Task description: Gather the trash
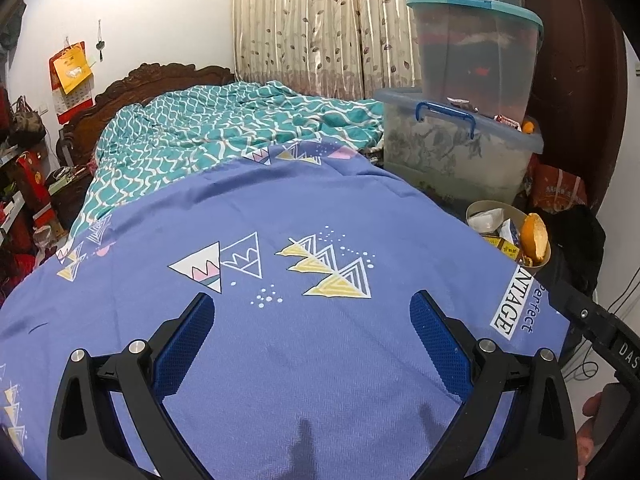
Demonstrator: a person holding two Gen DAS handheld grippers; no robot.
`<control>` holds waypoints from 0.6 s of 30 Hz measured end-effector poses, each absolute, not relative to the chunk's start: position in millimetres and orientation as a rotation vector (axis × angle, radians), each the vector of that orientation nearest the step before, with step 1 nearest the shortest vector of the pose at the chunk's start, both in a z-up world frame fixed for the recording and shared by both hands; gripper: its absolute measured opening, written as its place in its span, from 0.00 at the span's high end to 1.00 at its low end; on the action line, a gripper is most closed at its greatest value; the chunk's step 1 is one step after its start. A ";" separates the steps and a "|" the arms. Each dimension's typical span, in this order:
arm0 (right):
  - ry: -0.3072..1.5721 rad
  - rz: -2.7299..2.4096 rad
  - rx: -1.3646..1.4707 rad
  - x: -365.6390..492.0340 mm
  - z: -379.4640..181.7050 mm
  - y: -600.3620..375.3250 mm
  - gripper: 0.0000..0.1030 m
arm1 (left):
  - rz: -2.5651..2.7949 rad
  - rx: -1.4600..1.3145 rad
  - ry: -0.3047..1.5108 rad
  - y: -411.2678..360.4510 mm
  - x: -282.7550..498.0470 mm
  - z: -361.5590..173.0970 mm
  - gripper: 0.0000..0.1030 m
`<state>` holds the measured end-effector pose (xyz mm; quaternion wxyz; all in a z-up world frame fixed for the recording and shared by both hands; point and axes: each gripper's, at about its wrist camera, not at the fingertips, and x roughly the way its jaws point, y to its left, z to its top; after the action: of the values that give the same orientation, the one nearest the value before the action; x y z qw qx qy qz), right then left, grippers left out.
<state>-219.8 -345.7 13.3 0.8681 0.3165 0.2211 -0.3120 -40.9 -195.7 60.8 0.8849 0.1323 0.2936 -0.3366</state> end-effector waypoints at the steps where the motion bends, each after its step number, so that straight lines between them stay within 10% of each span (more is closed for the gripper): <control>1: 0.463 -0.653 0.662 -219.6 13.2 -345.4 0.04 | -0.701 0.271 0.611 -194.8 -41.3 61.0 0.08; 18: 0.470 -0.647 0.667 -218.5 11.3 -344.2 0.04 | -0.691 0.268 0.609 -192.0 -41.0 58.9 0.08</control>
<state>-218.5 -344.2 11.3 0.8675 0.3187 0.2243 -0.3092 -41.0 -192.0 58.9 0.8872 0.1287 0.2932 -0.3323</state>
